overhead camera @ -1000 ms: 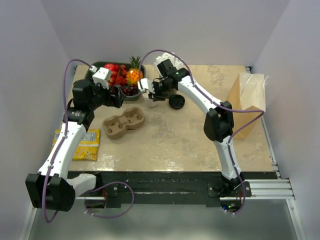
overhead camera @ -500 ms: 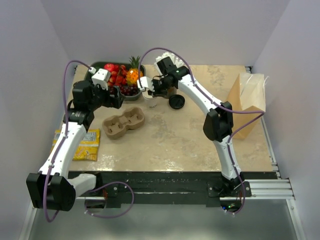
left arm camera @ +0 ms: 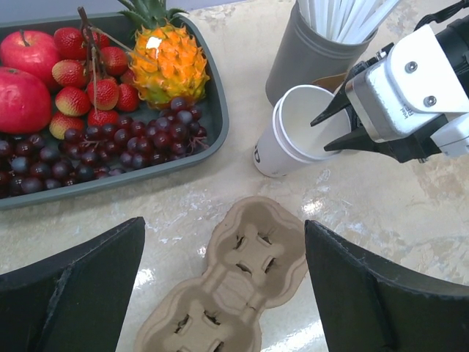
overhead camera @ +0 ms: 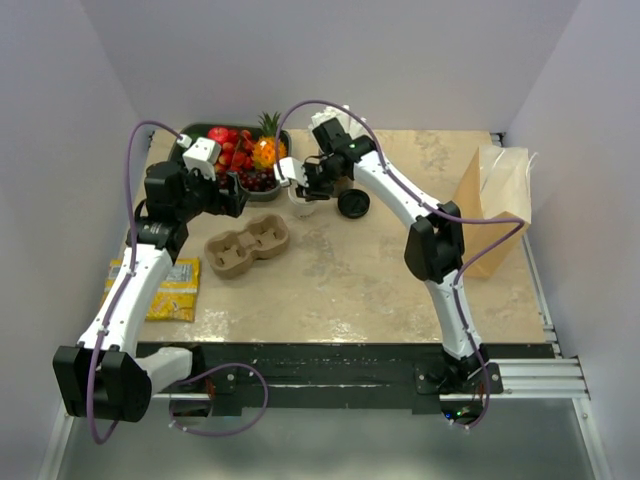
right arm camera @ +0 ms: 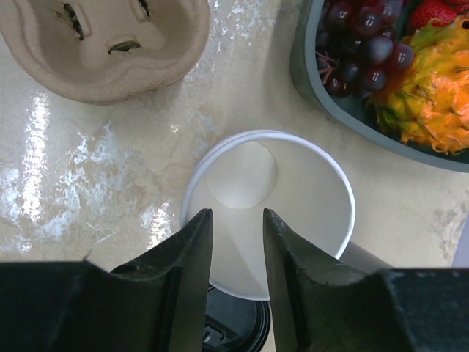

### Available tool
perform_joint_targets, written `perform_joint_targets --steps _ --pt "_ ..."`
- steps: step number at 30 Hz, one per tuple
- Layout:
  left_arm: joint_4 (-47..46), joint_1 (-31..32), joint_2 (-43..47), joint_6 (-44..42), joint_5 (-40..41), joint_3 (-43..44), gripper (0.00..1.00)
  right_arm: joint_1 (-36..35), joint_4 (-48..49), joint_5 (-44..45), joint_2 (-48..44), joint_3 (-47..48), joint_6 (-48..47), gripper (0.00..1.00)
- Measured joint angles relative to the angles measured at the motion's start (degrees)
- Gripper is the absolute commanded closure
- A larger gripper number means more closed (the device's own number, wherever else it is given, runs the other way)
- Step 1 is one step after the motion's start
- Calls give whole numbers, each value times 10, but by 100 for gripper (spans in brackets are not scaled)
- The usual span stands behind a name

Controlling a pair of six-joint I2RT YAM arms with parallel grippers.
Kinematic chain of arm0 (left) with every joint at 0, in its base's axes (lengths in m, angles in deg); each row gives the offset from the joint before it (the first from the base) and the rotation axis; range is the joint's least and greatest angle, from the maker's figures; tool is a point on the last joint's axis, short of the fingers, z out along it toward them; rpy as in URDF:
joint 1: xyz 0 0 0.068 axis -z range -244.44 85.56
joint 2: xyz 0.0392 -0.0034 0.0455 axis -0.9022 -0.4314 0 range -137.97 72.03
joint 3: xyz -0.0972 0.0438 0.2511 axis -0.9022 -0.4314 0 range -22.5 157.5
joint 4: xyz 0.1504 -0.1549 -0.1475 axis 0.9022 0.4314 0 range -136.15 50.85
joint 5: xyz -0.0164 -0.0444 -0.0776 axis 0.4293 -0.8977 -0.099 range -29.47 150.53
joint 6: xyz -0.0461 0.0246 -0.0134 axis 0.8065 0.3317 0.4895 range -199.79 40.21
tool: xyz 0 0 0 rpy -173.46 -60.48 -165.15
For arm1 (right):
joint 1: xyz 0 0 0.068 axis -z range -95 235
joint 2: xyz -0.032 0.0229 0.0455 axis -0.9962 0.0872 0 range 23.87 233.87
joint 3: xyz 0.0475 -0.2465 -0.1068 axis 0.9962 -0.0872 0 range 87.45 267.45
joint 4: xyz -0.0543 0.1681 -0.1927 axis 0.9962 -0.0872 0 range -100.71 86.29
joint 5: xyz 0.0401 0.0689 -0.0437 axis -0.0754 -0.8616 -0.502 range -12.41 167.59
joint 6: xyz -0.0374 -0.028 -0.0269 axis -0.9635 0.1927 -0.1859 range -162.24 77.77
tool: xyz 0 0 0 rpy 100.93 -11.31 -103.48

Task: Pack the takeout coffee

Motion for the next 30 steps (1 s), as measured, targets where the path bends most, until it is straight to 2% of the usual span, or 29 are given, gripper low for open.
perform_joint_targets --steps 9,30 --pt "0 0 -4 4 -5 0 6 -1 17 -19 -17 2 23 63" --pt "-3 0 -4 4 -5 0 6 -10 -27 -29 -21 4 12 69"
